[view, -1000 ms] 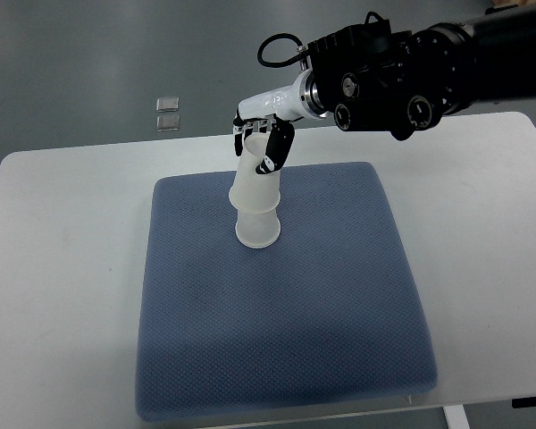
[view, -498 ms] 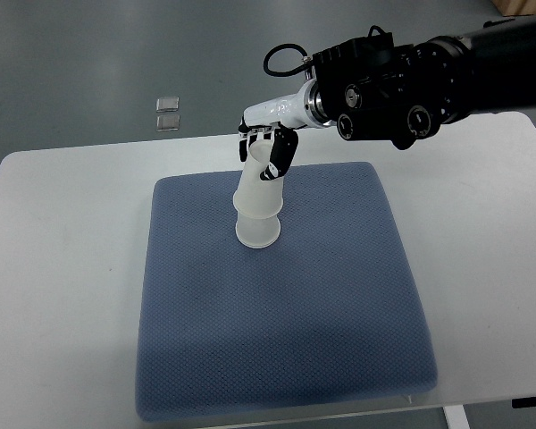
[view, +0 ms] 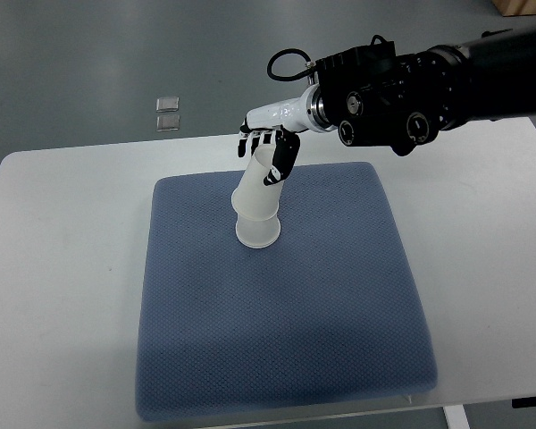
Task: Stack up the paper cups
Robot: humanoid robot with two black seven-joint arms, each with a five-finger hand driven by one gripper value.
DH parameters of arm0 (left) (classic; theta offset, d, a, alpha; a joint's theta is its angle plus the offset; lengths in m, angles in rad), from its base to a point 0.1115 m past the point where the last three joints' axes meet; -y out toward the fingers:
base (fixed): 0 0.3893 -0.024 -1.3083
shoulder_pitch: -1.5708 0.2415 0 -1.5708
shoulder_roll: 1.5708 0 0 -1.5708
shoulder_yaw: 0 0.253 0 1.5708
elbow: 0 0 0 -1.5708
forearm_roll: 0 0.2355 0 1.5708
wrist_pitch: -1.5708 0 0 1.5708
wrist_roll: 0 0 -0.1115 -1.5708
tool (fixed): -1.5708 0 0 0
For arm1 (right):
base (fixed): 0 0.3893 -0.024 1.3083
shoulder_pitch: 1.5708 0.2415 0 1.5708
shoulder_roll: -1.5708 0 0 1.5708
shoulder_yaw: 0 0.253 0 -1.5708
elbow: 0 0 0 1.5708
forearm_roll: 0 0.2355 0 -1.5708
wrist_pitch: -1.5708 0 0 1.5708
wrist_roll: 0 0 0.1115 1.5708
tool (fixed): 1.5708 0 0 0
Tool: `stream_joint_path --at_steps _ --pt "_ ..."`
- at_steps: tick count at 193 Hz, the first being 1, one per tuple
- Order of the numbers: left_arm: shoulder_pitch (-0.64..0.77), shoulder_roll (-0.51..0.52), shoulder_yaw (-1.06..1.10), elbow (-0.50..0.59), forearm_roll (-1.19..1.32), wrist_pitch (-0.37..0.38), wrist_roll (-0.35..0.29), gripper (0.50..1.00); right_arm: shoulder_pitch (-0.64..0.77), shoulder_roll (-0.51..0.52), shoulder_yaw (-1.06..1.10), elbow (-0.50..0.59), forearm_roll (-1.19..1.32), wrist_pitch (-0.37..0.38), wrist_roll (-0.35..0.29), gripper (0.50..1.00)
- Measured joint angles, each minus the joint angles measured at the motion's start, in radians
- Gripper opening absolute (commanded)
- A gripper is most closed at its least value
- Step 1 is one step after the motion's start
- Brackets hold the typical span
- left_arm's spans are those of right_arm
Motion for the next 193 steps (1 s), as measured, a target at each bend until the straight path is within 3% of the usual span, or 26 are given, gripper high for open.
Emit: stream_joint_path --at_steps 137,193 --pt "0.000 0.000 0.002 0.000 0.000 0.000 0.000 1.000 0.008 0.000 0.012 -0.002 0.048 -0.017 0.000 0.813" --pt "0.000 0.000 0.003 0.000 0.000 0.000 0.000 1.000 -0.120 0.000 0.088 -0.115 0.228 -0.099 0.003 0.823"
